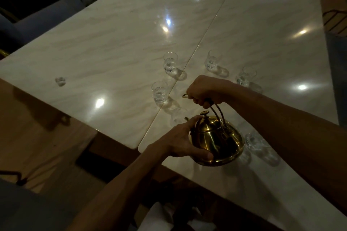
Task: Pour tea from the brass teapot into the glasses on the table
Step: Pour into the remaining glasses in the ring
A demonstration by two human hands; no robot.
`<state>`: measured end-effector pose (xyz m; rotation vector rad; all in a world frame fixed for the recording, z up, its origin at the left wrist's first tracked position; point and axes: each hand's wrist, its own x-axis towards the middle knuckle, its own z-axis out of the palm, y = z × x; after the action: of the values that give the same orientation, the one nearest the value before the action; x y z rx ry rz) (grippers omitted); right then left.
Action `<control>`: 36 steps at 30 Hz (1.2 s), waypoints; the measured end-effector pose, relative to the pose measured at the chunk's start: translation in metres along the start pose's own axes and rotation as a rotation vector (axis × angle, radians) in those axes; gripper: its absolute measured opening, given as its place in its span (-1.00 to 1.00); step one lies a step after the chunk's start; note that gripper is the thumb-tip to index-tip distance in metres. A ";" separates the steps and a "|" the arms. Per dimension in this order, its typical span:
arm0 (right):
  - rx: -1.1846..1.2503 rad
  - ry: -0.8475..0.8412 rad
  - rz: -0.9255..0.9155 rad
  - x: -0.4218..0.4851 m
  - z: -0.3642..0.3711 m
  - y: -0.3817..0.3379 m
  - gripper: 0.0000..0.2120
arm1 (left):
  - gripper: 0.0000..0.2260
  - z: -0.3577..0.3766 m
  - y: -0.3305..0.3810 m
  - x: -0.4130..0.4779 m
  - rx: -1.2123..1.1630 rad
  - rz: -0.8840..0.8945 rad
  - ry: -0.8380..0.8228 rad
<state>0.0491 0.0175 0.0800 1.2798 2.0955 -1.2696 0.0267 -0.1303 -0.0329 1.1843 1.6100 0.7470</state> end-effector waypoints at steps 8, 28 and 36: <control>-0.024 0.002 0.009 -0.002 0.001 -0.002 -0.87 | 0.01 0.002 0.002 -0.001 -0.005 -0.009 0.002; -0.035 0.007 0.006 -0.010 0.001 -0.008 -0.81 | -0.01 0.000 0.005 -0.005 0.018 0.003 0.012; -0.050 0.012 0.009 -0.013 0.005 -0.011 -0.81 | 0.00 0.000 0.003 -0.007 0.019 0.000 0.013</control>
<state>0.0457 0.0052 0.0919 1.2769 2.1133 -1.2008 0.0286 -0.1360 -0.0278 1.1950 1.6312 0.7426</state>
